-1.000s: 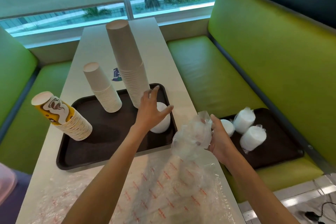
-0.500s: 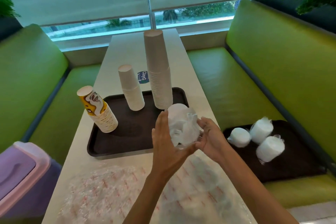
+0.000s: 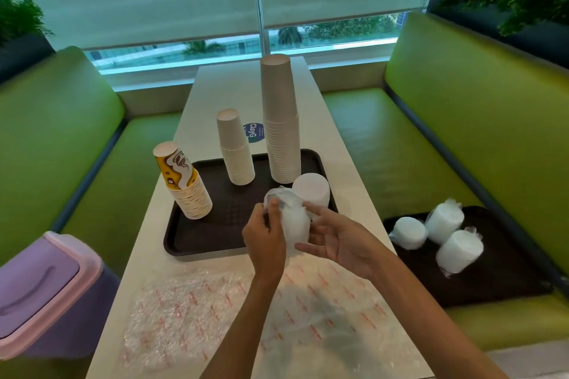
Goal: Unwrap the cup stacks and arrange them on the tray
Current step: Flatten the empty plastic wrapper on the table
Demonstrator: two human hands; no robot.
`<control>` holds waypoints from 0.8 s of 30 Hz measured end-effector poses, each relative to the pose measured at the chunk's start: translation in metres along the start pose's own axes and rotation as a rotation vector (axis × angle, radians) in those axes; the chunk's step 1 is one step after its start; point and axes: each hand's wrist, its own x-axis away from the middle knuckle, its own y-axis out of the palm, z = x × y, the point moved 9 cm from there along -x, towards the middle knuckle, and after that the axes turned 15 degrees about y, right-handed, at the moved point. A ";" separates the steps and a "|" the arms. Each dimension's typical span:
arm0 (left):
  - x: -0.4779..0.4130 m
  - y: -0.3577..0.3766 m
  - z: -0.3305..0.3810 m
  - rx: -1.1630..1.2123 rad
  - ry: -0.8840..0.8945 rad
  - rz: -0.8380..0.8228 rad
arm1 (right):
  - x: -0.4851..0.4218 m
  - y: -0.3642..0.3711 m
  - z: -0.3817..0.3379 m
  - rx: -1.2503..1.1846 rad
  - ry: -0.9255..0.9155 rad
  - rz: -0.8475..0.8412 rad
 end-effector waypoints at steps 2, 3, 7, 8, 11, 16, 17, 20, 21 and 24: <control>-0.003 -0.011 -0.006 0.026 -0.059 0.063 | 0.000 0.000 0.001 0.093 -0.019 0.049; -0.005 -0.016 -0.010 0.043 -0.092 0.087 | -0.001 -0.002 0.002 0.141 -0.035 0.083; -0.008 -0.027 -0.020 0.129 -0.174 0.132 | -0.002 -0.003 0.001 0.319 -0.116 0.239; -0.009 -0.029 -0.019 0.144 -0.184 0.140 | -0.002 -0.002 0.000 0.347 -0.144 0.271; -0.011 -0.044 -0.019 0.182 -0.229 0.196 | -0.005 -0.001 -0.003 0.354 -0.220 0.341; -0.018 -0.079 -0.021 0.125 -0.210 0.293 | -0.002 -0.004 -0.013 0.239 -0.326 0.365; -0.019 -0.086 -0.025 0.114 -0.214 0.305 | -0.002 -0.003 -0.015 0.206 -0.347 0.357; -0.018 -0.098 -0.042 0.097 -0.244 0.333 | -0.004 -0.008 -0.015 0.113 -0.361 0.371; -0.017 -0.102 -0.048 0.092 -0.254 0.344 | -0.005 -0.008 -0.015 0.072 -0.348 0.357; -0.014 -0.116 -0.064 0.054 -0.289 0.380 | -0.011 -0.008 -0.015 -0.031 -0.319 0.312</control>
